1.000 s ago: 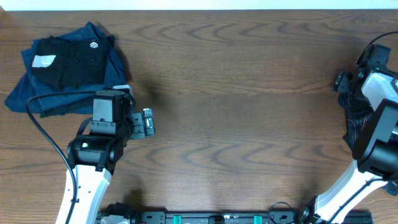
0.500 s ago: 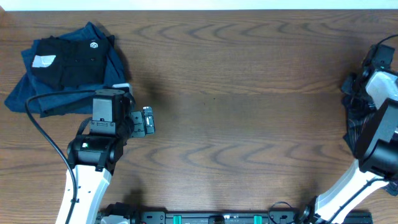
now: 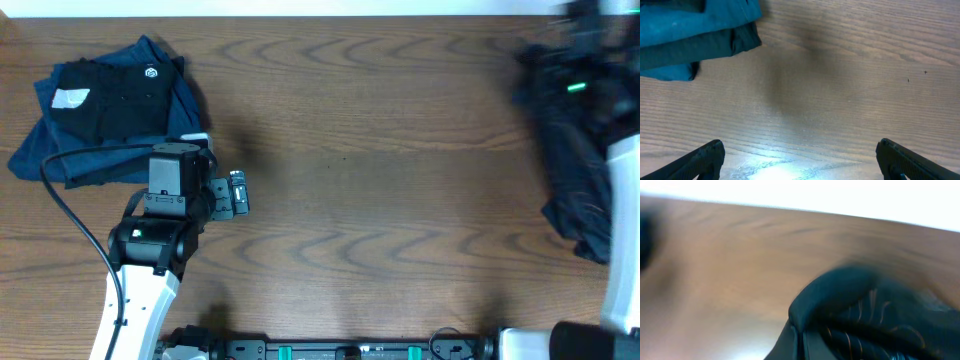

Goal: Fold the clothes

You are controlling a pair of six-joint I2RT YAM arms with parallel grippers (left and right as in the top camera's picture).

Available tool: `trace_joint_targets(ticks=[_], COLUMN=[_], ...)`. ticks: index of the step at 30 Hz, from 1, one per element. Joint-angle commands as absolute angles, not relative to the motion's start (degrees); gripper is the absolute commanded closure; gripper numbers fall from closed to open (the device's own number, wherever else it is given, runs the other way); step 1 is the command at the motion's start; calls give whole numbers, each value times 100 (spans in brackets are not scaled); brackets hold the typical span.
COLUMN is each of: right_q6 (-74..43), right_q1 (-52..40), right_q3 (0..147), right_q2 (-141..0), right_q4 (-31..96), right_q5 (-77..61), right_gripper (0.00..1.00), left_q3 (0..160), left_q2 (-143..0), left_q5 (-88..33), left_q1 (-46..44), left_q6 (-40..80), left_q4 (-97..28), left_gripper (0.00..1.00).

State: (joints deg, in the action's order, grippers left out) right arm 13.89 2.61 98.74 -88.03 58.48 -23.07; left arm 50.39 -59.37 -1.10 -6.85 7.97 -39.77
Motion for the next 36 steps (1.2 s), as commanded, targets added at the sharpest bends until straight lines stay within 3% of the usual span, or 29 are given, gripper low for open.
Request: trace_joint_targets(ticks=[1,5,9,11,12,14,20,22,24,27,36], right_q6=[2429,2261,1992,1949,1745,1358,401,45,-386,-685,-825], right_q1=[-884,-1909,-2359,-2429,-2456,-2462,-2244,-2106,-1914,-1557,-613], right_q3=[9743,9666,9666,9666,9666,9666,9671,9671,9671,9671,9668], right_q2=[-9052,-9559,-10156,-10366,-10501,-10615,-10348,-10160,-9970,-9782,-9749], right_q4=[6139,6064,5804,5684,5583,5498,5516,5581,5701,5972,6827], right_q5=[-2491,-1817,-1645,-1594,-1461,-1203,-36,362,687,593,427], right_gripper=[97,97,94,83,72,63,59,54,42,35,34], left_q3=[5157,5157,5157,5157,5157,5157,5157,5157,5157,5155,5122], left_q2=[-5927,-5927,-5927,-5927,-5927,-5927,-5927,-5927,-5927,-5935,-6709], left_q5=[-104,-104,-104,-104,-104,-104,-104,-106,-106,-106,-1597], left_q1=[-666,-666,-666,-666,-666,-666,-666,-666,-666,-666,-794], left_q6=[871,871,871,871,871,871,871,875,974,1474,2174], left_q4=[-3981,-3983,-3986,-4001,-4014,-4060,-4278,-4281,-4257,-4150,-3756], left_gripper=[2,2,2,2,2,2,2,2,2,2,2])
